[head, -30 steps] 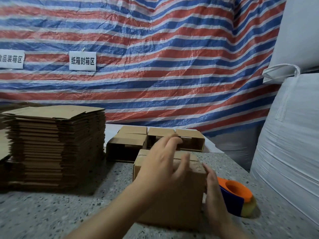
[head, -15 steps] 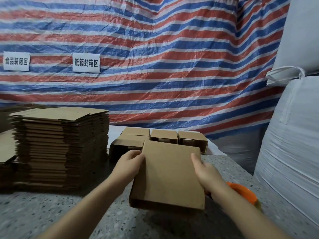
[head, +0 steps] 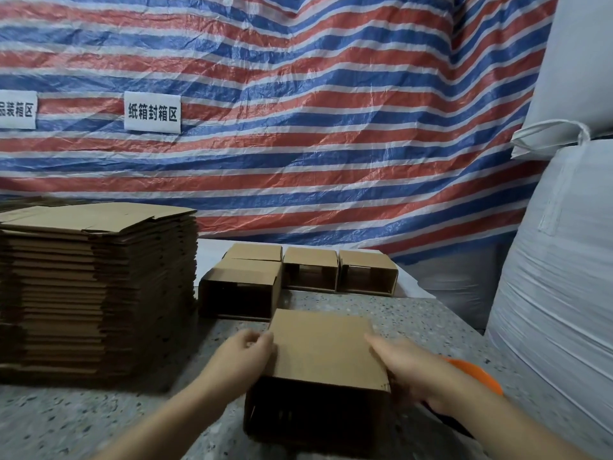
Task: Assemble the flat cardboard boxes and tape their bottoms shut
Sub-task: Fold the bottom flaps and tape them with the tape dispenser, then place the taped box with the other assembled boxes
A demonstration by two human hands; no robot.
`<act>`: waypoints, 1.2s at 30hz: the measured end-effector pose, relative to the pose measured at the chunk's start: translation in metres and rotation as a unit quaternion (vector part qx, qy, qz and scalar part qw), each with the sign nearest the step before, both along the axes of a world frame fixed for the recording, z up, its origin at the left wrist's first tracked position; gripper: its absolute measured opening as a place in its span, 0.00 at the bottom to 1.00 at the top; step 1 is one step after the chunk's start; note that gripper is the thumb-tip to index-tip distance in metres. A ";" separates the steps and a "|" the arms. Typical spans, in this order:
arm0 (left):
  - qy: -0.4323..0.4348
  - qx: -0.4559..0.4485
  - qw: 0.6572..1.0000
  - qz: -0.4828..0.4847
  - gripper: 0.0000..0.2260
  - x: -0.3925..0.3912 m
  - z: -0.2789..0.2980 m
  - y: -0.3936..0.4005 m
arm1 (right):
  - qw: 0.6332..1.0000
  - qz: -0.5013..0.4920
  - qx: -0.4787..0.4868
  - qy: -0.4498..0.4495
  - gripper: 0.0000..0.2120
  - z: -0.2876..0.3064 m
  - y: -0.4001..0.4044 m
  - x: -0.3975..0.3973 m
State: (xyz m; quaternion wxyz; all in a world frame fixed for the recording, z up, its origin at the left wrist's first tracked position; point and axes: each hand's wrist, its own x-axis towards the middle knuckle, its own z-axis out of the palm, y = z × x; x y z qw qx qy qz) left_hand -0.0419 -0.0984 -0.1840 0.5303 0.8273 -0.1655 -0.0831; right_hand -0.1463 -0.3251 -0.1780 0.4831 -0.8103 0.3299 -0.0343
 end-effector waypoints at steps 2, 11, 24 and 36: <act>-0.006 0.013 0.999 -0.037 0.17 -0.003 -0.001 -0.004 | 0.999 0.025 -0.032 -0.012 0.17 -0.004 0.002 -0.002; -0.173 0.119 0.968 -0.139 0.47 0.094 0.040 -0.073 | 0.987 -0.066 -0.099 -0.109 0.18 0.052 -0.048 0.088; -0.359 0.387 0.844 -0.098 0.38 0.222 0.006 -0.128 | 0.995 -0.056 -0.059 -0.063 0.24 0.017 -0.104 0.225; -0.347 0.404 0.843 -0.072 0.44 0.218 0.010 -0.128 | 0.991 -0.081 -0.085 -0.061 0.28 0.006 -0.100 0.236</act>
